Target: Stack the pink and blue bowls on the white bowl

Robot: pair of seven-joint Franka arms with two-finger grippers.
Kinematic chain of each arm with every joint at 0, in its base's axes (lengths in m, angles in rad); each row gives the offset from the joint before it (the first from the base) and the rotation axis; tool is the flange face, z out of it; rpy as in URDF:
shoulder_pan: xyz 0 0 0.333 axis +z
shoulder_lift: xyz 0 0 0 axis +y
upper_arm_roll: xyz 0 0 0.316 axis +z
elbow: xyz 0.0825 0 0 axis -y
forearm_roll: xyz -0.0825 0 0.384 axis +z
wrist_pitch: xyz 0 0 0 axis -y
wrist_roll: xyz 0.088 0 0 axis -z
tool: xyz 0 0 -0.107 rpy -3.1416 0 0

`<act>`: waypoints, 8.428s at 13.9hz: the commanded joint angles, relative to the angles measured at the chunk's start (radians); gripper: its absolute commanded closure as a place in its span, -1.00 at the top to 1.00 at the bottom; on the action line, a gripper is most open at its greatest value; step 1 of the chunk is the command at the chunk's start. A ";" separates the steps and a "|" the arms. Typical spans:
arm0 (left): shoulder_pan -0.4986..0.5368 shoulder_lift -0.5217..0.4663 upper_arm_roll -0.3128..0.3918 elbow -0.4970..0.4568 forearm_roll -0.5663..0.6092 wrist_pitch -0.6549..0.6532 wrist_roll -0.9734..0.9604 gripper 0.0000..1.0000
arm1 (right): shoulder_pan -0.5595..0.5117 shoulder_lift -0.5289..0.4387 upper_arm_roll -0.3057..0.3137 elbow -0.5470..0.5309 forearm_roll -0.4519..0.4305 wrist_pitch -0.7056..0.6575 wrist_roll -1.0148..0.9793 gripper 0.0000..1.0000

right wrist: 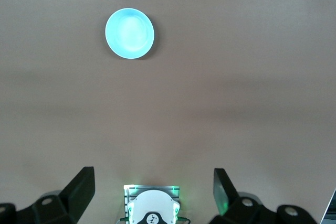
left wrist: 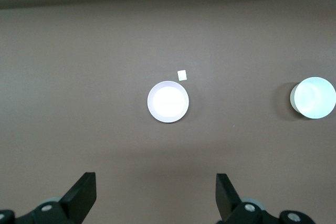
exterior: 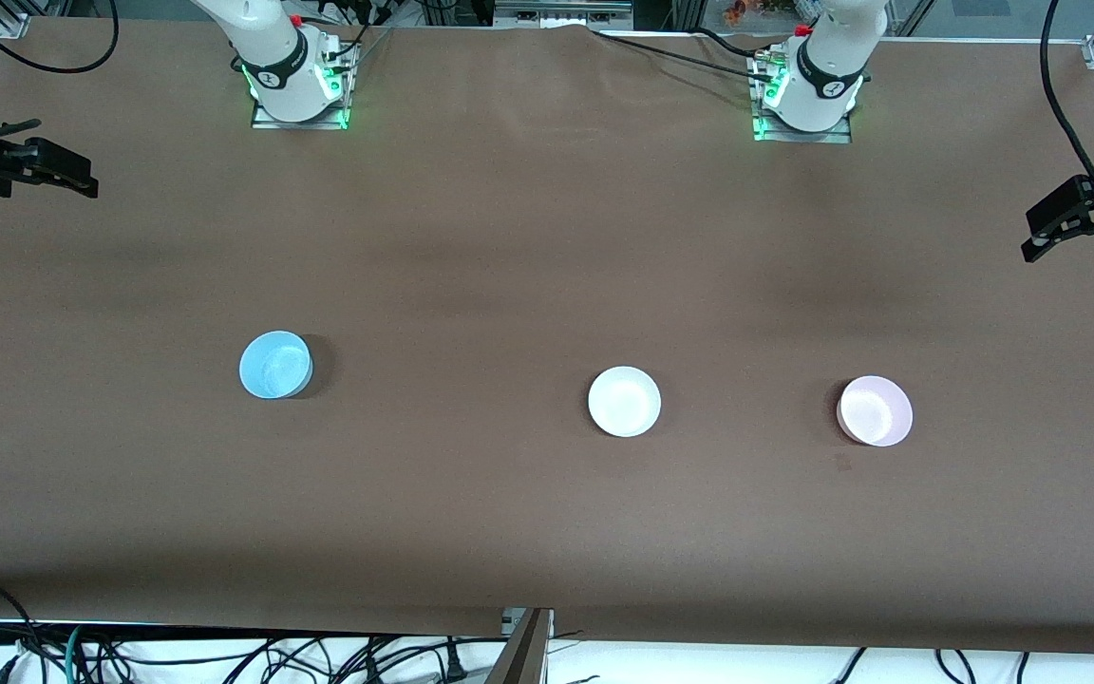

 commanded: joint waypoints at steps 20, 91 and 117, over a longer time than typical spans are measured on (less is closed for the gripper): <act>0.061 0.431 0.013 -0.059 0.186 0.352 -0.067 1.00 | -0.011 0.024 0.002 0.025 0.000 -0.006 0.006 1.00; 0.058 0.544 -0.205 -0.312 0.354 0.769 -0.712 -1.00 | -0.041 0.475 0.010 -0.408 0.281 0.936 -0.144 -0.19; -0.390 0.608 -0.208 -0.342 0.700 0.821 -1.722 -1.00 | -0.020 0.466 0.125 -0.196 0.307 0.685 -0.157 -1.00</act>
